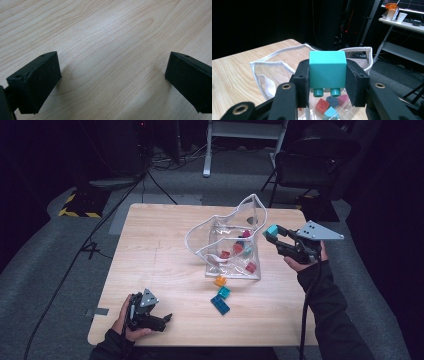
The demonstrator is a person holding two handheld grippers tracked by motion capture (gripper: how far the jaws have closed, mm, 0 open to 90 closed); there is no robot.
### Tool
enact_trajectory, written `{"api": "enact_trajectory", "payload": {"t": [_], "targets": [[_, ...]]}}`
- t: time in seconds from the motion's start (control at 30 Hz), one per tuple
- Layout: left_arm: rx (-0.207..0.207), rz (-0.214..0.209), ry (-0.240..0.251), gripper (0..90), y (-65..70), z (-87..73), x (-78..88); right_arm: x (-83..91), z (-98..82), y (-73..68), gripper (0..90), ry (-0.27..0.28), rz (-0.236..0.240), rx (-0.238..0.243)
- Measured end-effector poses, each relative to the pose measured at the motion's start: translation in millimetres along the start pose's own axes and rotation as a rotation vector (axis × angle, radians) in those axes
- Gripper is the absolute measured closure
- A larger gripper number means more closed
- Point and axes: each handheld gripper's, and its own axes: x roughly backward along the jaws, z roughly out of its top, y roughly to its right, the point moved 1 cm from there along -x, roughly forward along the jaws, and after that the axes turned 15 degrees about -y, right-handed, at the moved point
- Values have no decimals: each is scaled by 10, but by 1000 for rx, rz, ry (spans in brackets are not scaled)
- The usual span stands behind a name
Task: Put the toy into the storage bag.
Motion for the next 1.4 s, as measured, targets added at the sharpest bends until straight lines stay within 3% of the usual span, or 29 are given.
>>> {"api": "enact_trajectory", "payload": {"t": [0.47,1.4], "targets": [[-1,0,-1,5,-1,0,1,-112,201,-56,592,4,-4,20],[0,0,0,5,0,0,0,-568,409,-221,591,-72,0,43]]}}
